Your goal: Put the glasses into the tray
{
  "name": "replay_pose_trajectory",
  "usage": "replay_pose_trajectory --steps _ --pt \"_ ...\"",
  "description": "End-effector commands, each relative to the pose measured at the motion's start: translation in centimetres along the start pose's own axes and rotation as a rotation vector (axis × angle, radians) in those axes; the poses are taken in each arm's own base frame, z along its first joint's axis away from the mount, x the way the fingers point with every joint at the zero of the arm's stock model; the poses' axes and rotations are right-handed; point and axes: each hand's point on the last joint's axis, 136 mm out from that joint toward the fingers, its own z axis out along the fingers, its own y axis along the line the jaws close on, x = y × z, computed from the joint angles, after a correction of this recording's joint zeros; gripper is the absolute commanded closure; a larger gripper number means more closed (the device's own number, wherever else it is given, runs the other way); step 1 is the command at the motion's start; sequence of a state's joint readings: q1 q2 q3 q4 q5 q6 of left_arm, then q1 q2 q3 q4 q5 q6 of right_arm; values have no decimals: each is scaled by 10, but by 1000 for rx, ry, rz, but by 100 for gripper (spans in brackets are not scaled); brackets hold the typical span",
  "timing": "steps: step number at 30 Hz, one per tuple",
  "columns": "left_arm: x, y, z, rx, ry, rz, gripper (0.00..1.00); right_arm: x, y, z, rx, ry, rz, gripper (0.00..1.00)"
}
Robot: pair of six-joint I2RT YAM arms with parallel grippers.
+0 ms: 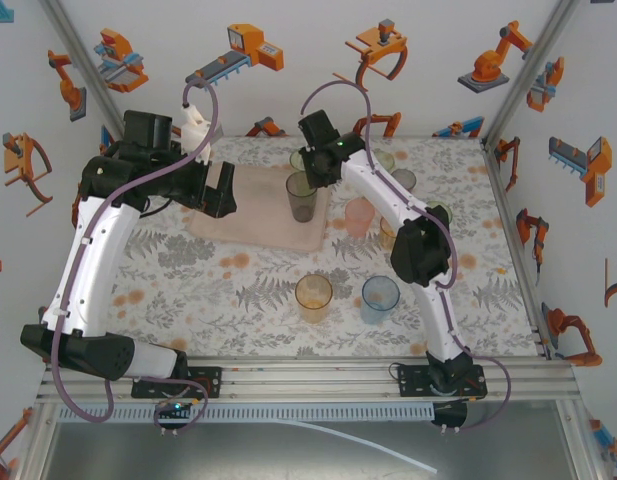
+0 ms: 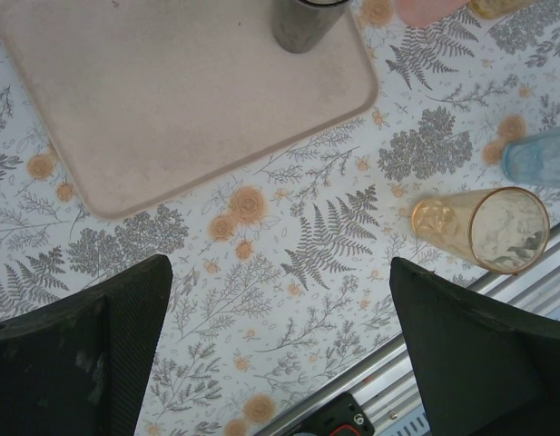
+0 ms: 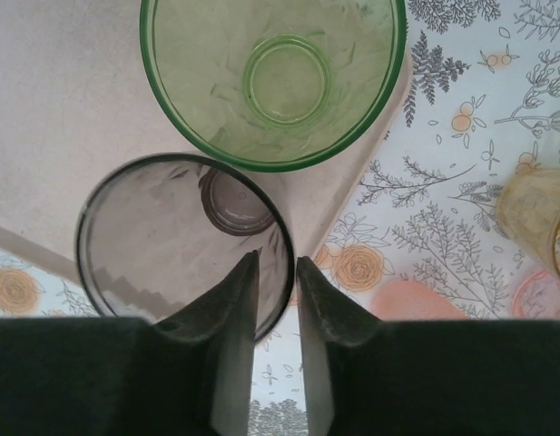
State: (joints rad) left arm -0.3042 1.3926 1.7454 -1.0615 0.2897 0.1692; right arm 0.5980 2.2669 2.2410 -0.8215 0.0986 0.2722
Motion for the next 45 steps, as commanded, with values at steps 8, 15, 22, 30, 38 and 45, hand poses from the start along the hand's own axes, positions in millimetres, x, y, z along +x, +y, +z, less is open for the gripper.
replay_pose_trajectory --steps 8,15,22,30,38,45 --pt "-4 -5 -10 22 -37 -13 3 -12 -2 -15 12 -34 13 58" --pt "-6 -5 -14 18 -45 -9 3 -23 1 -46 -18 -71 16 56" --pt "-7 -5 -17 19 -54 -8 3 -24 1 -91 -46 -83 18 56" --pt "-9 -6 -19 20 -61 -3 3 19 6 -146 -118 -24 58 57" --pt "-10 -4 -15 24 -53 -6 3 119 30 -186 -185 104 82 57" --pt "-12 -6 -11 56 -50 -28 3 176 64 -182 -229 216 53 57"
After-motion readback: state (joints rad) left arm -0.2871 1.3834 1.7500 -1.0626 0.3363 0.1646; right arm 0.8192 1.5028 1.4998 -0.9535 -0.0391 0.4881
